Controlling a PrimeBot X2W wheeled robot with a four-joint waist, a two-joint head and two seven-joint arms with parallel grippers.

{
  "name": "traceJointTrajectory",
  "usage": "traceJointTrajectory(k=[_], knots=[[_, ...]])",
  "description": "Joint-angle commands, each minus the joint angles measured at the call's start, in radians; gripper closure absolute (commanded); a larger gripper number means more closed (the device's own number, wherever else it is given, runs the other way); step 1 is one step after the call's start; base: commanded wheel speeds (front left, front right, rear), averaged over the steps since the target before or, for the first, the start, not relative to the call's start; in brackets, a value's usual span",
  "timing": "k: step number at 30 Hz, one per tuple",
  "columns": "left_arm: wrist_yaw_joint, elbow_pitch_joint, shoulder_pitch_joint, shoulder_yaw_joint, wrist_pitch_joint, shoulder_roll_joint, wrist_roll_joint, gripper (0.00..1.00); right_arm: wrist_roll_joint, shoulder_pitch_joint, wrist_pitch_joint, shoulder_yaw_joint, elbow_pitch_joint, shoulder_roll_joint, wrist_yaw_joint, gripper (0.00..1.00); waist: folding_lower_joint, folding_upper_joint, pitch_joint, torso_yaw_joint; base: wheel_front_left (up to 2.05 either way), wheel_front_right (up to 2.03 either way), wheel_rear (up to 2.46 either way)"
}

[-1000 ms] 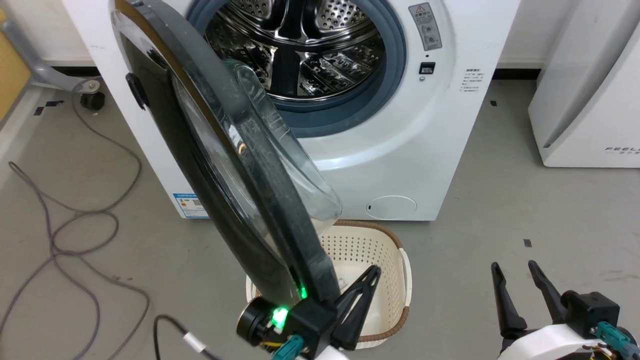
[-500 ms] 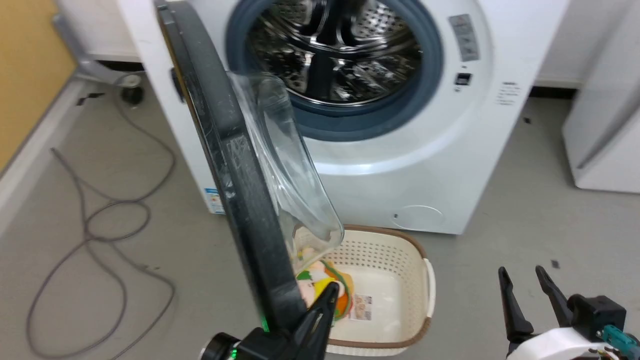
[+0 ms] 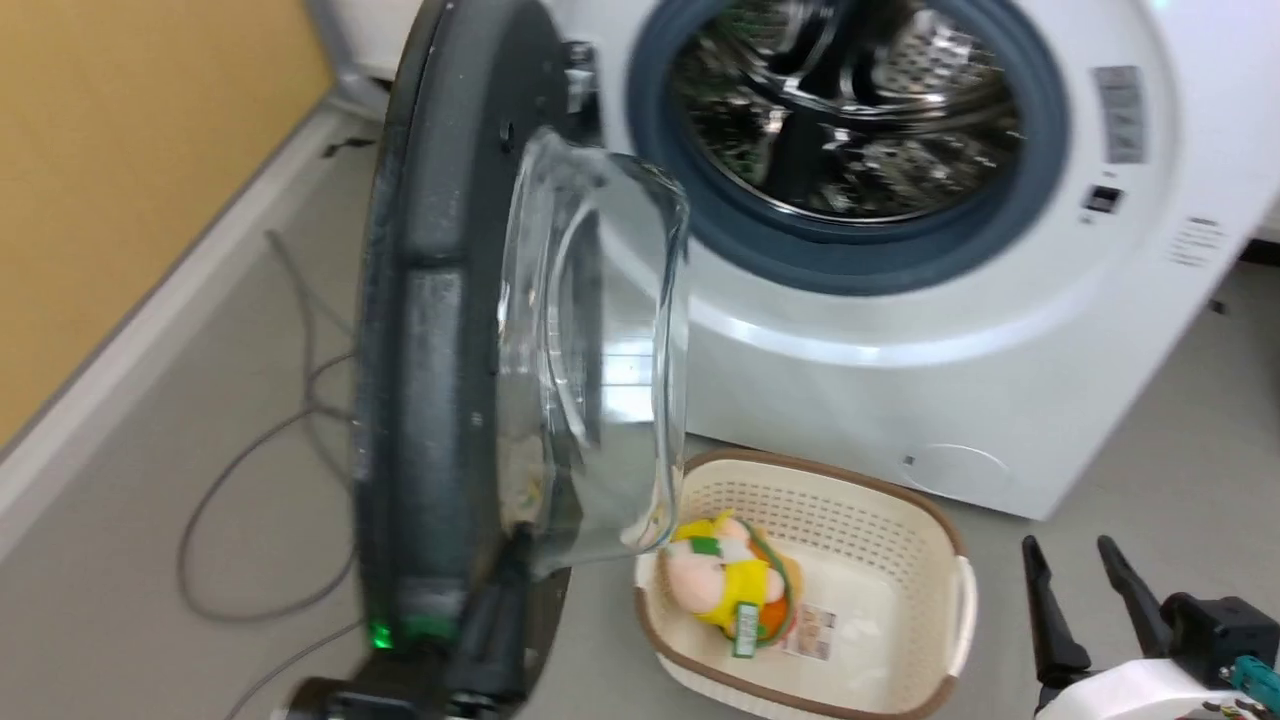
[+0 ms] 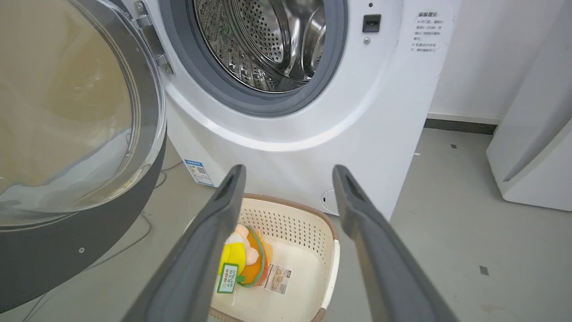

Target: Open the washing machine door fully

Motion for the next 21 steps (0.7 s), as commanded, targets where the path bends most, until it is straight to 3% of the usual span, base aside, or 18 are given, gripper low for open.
traceJointTrajectory(k=[1,8,21], knots=[[0.014,-0.006,0.002,0.025,-0.01,0.015,-0.003,1.0,-0.007,0.018,0.003,-0.006,-0.008,0.003,0.001,0.0,0.0,0.0,0.0,0.035,0.0,0.0,0.0],[0.028,0.032,0.005,0.138,-0.032,0.045,-0.073,1.0,-0.006,0.018,0.003,-0.014,-0.022,0.003,0.001,0.0,0.0,0.0,0.0,0.077,0.0,0.0,0.0],[-0.014,0.294,-0.057,0.314,-0.093,0.111,-0.177,1.0,-0.02,0.016,0.012,0.002,-0.064,0.003,0.001,0.0,0.0,0.0,-0.007,0.068,0.0,0.0,0.0]])
